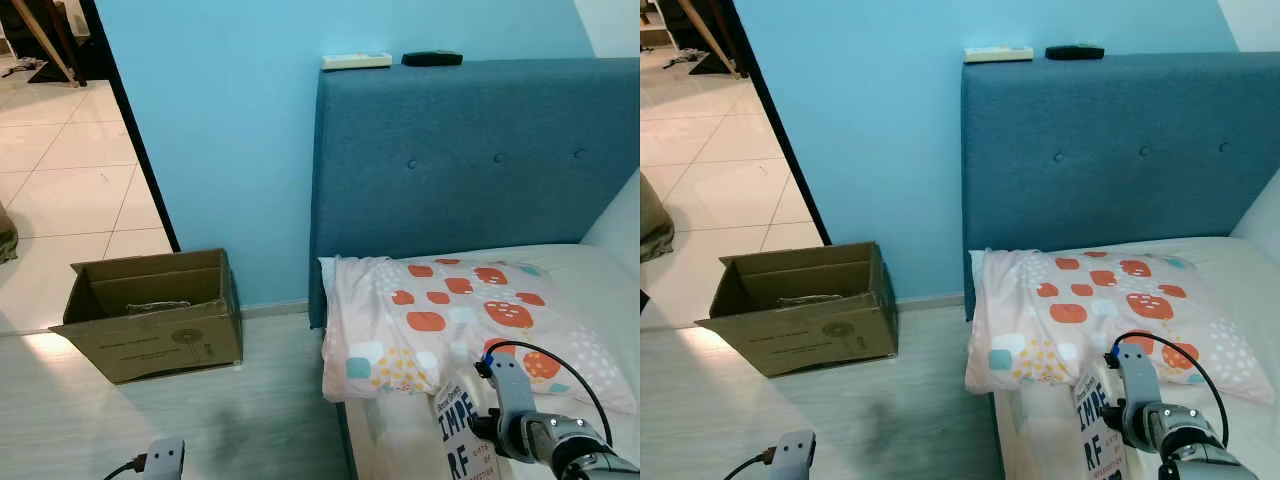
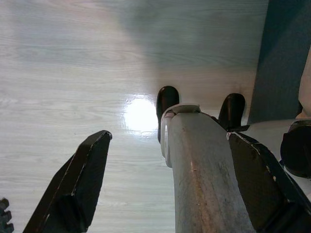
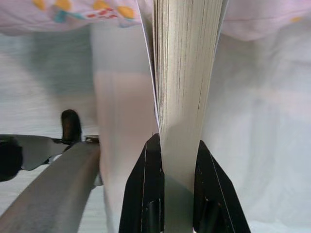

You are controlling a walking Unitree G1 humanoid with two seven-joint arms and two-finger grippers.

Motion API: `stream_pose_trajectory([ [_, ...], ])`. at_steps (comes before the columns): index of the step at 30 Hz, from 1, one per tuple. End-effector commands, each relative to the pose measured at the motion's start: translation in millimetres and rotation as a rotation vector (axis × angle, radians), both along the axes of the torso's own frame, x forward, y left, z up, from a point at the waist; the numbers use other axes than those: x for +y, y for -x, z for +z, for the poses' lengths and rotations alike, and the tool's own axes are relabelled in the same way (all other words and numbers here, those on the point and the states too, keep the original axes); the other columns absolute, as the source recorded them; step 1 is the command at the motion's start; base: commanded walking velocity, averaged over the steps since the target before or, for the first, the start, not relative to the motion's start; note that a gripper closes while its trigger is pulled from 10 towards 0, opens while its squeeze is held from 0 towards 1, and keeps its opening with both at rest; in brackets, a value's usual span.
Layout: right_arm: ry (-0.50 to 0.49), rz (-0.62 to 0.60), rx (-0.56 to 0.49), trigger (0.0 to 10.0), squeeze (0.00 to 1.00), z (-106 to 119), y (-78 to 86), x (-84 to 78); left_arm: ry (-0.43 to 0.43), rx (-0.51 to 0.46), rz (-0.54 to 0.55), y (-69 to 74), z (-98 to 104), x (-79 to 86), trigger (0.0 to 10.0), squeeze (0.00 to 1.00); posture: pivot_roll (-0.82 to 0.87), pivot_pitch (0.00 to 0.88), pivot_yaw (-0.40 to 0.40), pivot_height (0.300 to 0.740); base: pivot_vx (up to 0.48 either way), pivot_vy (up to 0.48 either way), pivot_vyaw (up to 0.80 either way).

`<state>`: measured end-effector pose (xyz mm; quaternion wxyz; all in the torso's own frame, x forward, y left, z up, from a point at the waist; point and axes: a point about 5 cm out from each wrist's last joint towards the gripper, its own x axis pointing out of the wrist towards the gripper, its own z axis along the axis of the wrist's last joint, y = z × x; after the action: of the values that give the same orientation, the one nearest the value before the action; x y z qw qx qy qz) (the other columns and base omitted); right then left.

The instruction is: Clean up the room

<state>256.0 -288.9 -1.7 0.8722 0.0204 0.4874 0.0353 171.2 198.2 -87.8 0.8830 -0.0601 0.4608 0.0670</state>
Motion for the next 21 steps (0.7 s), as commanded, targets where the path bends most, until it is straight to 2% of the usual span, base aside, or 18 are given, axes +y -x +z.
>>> stream_pose_trajectory([
  [1, -0.037, -0.004, -0.016, 10.0, 0.0, 0.9, -2.8, 4.2, -0.008, 0.024, -0.001, 6.9, -2.6, 3.8, 10.0, 0.0, -0.08, 0.123, -0.02, 0.721, 0.0, 0.0, 0.0],
  [9, -0.124, 0.001, 0.011, 10.0, 0.0, -2.0, -0.6, 12.1, -0.01, 0.016, 0.01, 5.9, -1.7, 5.8, 10.0, 0.0, -0.08, 0.132, -0.017, 0.691, 0.0, 0.0, 0.0],
  [21, -0.133, -0.034, 0.042, 10.0, 0.0, -4.1, 6.4, 5.8, -0.023, -0.012, 0.008, -1.7, 3.1, 12.7, 10.0, 0.0, -0.07, 0.145, -0.008, 0.656, 0.0, 0.0, 0.0],
])
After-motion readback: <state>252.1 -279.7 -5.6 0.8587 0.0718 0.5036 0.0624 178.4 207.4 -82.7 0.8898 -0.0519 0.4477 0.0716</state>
